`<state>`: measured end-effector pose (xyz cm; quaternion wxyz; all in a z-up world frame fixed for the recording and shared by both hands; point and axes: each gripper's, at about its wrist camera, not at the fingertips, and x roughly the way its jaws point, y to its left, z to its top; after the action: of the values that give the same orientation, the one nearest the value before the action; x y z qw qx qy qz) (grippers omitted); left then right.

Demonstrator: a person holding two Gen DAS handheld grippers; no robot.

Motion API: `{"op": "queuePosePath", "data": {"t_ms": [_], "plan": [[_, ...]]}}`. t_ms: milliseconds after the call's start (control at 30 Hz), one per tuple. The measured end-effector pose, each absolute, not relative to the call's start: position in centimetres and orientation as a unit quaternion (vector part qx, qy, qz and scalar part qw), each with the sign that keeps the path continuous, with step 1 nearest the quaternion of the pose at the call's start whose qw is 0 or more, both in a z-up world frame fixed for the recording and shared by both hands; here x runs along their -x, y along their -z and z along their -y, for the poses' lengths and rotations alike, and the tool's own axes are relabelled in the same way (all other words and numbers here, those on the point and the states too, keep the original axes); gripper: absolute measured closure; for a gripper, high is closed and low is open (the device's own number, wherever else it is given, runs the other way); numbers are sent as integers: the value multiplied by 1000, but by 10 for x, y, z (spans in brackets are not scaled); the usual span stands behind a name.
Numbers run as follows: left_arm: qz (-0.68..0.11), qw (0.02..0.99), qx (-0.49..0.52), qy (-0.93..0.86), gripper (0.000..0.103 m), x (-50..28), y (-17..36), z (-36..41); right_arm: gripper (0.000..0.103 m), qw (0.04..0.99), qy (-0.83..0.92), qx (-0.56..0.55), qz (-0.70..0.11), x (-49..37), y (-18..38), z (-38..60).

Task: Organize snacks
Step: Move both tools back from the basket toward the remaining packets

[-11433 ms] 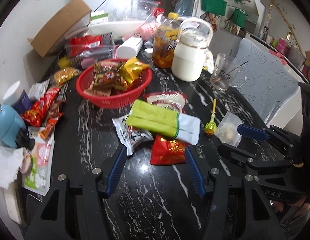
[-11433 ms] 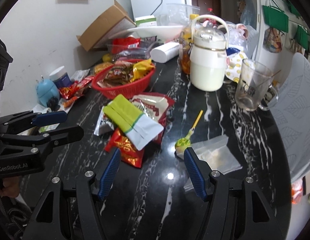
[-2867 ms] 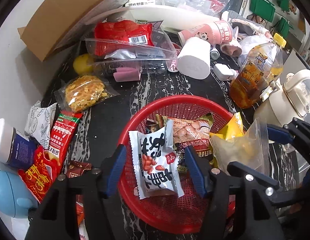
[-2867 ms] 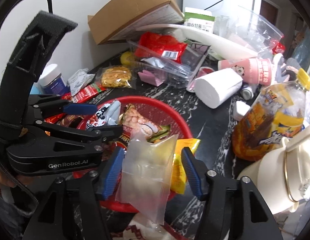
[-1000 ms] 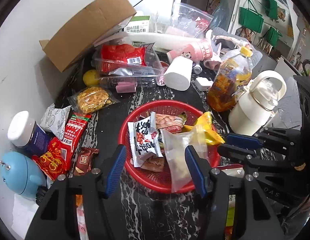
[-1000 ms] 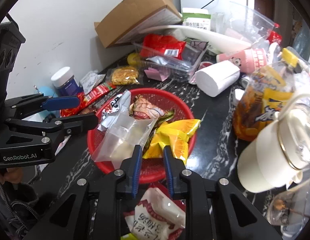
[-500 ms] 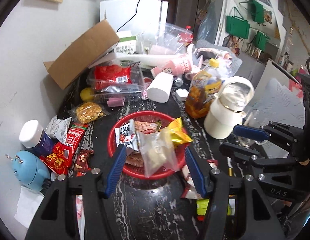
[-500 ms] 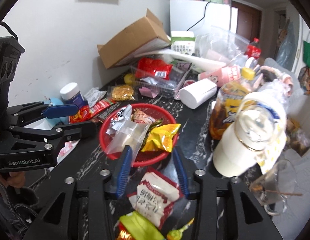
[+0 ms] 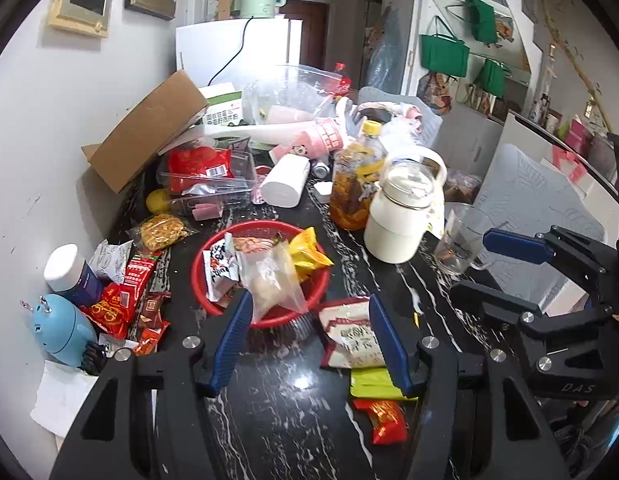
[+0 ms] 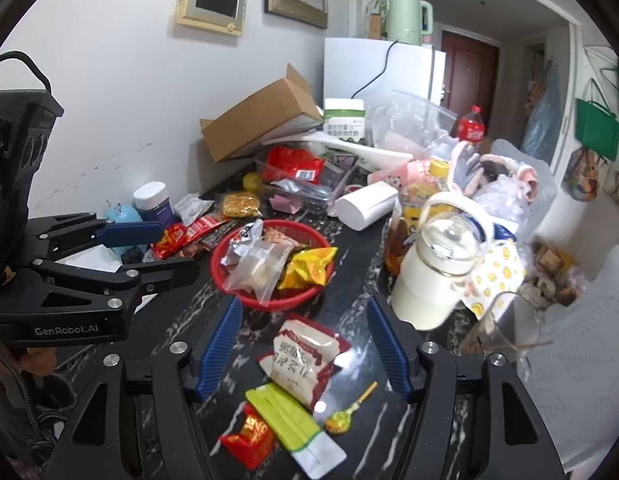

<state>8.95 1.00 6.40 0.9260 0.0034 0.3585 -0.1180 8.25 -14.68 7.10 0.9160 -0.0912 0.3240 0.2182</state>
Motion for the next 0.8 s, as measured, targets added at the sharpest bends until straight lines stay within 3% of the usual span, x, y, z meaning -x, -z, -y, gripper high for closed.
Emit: {"op": "queuePosePath", "data": {"t_ms": [800], "plan": [[-422, 890, 3, 169, 44, -50, -2, 20, 34, 907, -190, 59, -372, -27, -18, 177]]}}
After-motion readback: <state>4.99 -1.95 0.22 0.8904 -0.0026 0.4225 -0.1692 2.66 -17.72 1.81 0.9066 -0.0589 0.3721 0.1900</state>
